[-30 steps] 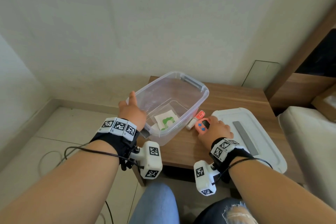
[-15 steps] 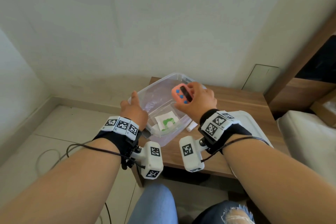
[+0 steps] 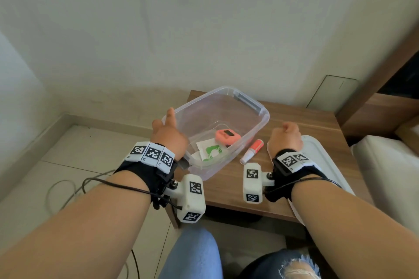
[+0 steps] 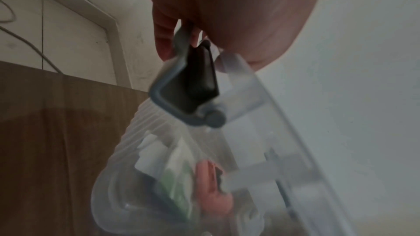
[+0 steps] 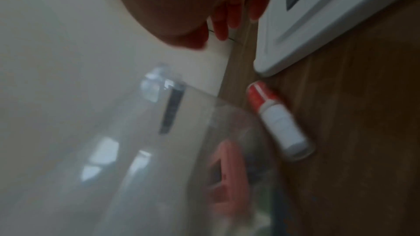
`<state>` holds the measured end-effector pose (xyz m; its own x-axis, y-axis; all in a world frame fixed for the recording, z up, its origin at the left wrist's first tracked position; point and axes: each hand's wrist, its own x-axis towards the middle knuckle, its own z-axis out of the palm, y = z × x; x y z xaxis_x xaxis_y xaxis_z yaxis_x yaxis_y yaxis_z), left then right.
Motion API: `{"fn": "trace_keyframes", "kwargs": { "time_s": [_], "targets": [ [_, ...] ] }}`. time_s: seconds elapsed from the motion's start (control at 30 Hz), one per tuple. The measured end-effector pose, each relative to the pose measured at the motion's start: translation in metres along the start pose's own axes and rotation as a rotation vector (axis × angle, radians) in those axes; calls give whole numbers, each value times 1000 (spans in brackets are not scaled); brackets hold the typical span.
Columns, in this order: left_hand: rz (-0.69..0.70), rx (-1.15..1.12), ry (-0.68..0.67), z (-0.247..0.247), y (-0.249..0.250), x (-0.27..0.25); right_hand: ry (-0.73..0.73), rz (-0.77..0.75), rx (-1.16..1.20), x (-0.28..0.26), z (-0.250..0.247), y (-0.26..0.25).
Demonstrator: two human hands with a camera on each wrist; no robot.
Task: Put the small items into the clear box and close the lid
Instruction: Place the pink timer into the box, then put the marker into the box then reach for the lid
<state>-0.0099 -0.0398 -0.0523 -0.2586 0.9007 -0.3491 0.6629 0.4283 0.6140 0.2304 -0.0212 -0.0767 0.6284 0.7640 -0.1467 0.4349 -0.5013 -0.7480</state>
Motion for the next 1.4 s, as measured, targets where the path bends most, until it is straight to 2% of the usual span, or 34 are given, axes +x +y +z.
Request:
{"fn": "trace_keyframes", "kwargs": {
  "time_s": [0.1,0.23,0.4,0.5,0.77,0.83,1.03,1.13,1.23,1.33,1.4],
  "targets": [
    [14,7,4,0,-1,2,-160,-91,-242,1,13,17],
    [25,21,5,0,-1,3,-336,-162,-416,-2,31,21],
    [18,38,9,1,-1,2,-441,-230,-549,-4,39,20],
    [22,44,15,1,-1,2,-436,-242,-651,-6,39,24],
    [30,39,35,2,0,2,-323,-174,-352,-2,17,23],
    [27,48,40,2,1,2,-270,-129,-193,-2,5,20],
    [28,42,42,3,-1,3,10,13,374,12,-42,-17],
    [29,55,52,2,1,3,47,-18,583,9,-46,-43],
    [47,84,54,2,3,0,-45,-172,523,-10,-35,-63],
    [46,64,58,2,2,-1,-202,-361,299,-38,-16,-72],
    [28,50,60,1,3,-1,-327,-399,131,-50,-3,-70]
  ]
}}
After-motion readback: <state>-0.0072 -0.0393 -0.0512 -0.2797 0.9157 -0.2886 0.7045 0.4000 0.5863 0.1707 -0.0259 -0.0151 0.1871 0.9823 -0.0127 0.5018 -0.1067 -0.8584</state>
